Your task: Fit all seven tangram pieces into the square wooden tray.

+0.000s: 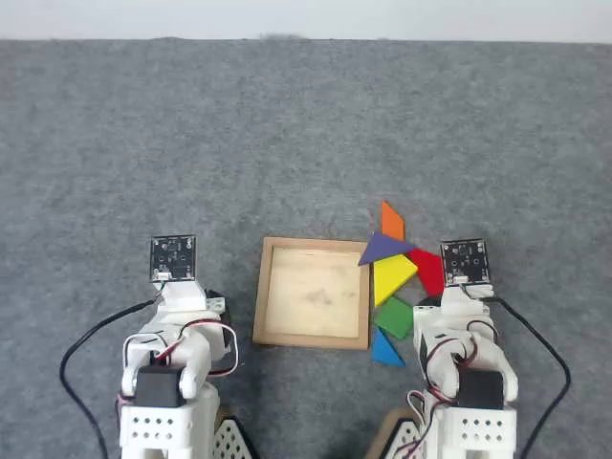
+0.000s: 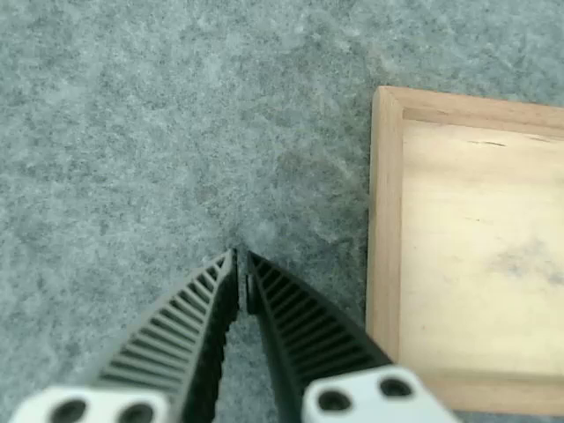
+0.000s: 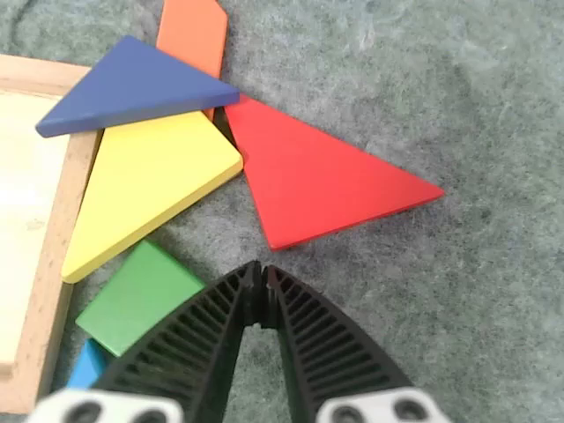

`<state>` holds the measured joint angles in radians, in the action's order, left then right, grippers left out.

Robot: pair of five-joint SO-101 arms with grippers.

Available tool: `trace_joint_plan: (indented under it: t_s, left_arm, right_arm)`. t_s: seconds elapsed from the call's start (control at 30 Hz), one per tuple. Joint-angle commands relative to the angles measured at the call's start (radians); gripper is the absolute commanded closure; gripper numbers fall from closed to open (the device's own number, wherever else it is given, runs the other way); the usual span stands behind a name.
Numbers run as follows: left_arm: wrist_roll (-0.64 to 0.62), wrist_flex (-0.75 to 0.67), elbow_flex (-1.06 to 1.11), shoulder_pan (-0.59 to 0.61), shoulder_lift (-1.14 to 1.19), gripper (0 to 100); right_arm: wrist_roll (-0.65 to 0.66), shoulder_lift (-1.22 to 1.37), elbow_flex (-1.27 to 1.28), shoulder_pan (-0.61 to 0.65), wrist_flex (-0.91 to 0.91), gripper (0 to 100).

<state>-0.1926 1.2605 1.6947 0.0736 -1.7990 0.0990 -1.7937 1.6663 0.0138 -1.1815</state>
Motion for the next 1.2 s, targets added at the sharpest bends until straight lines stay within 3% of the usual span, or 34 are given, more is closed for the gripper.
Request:
trace_joint_plan:
  t_s: [0.0, 0.73, 0.97, 1.17]
  left_arm:
    - [0.008, 0.002, -0.012, 0.008, -0.020, 99]
    - [0.008, 0.002, -0.012, 0.008, -0.020, 99]
    - [0.008, 0.002, -0.012, 0.008, -0.020, 99]
    - [0.008, 0.002, -0.012, 0.006, -0.020, 99]
  right_arm:
    - [-0.005, -0.021, 0.017, -0.002, -0.008, 99.0]
    - [-0.005, -0.021, 0.017, -0.007, 0.002, 99.1]
    - [0.003, -0.021, 0.015, -0.165, 0.054, 99.0]
    - [0.293, -0.021, 0.011, -0.170, 0.061, 99.1]
